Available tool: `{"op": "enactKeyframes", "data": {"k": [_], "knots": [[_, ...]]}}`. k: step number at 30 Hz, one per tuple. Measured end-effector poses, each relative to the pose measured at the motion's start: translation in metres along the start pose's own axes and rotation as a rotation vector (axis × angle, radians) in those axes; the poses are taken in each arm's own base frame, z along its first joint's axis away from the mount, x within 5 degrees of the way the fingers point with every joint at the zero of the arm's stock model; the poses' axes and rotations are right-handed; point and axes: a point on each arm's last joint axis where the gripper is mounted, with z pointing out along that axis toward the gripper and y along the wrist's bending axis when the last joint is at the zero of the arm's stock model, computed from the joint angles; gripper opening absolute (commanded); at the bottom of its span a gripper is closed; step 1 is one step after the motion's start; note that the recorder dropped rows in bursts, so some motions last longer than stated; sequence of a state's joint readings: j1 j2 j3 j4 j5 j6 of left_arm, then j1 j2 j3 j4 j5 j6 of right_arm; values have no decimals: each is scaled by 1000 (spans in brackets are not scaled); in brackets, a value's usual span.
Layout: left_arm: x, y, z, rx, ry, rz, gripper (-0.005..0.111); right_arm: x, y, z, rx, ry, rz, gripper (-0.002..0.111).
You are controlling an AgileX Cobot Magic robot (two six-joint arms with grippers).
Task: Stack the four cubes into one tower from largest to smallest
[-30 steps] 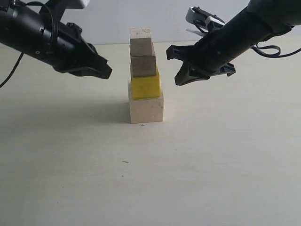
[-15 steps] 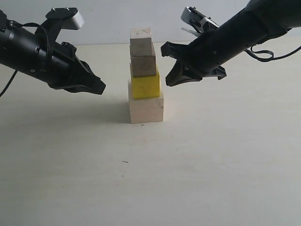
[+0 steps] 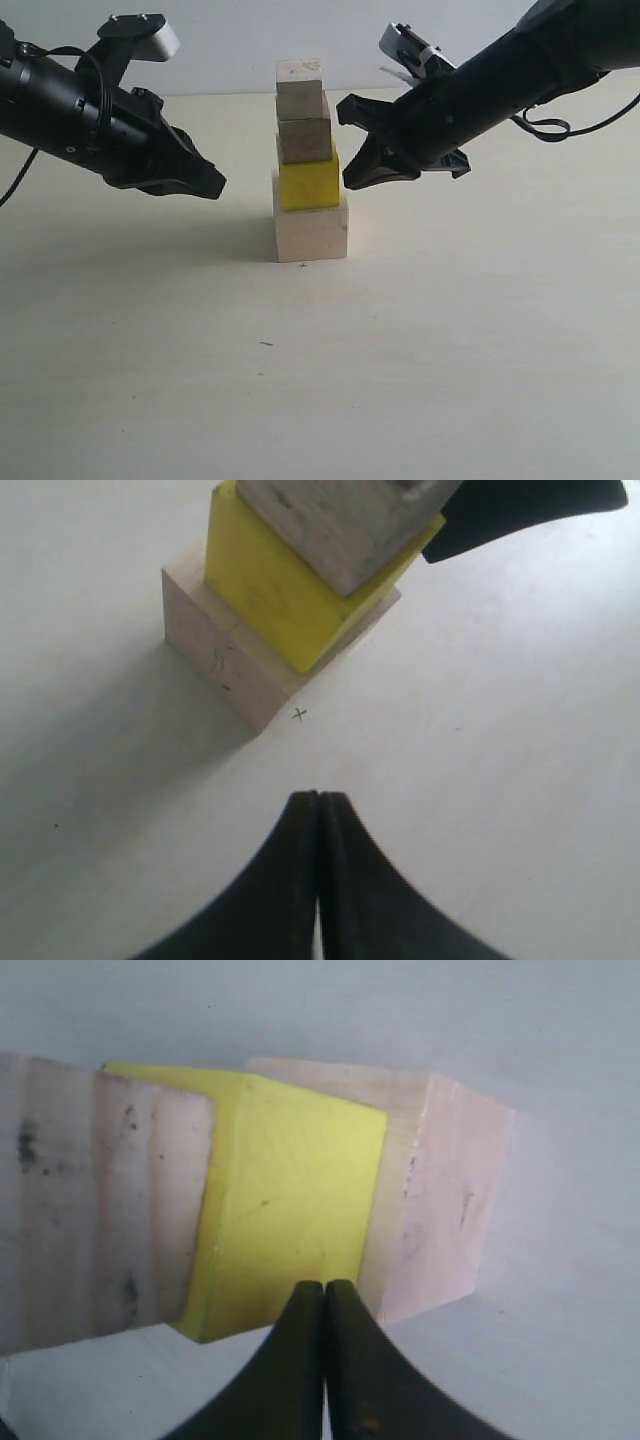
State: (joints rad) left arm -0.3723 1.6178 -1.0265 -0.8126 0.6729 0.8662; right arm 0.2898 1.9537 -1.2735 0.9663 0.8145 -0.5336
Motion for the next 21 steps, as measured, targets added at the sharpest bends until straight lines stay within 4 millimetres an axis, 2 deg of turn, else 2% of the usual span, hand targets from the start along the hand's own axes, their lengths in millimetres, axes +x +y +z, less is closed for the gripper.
{"op": "enactKeyframes", "data": {"k": [21], "knots": [[0, 0, 0, 0, -3, 12, 0, 1, 2, 2, -34, 8, -7, 0]]}}
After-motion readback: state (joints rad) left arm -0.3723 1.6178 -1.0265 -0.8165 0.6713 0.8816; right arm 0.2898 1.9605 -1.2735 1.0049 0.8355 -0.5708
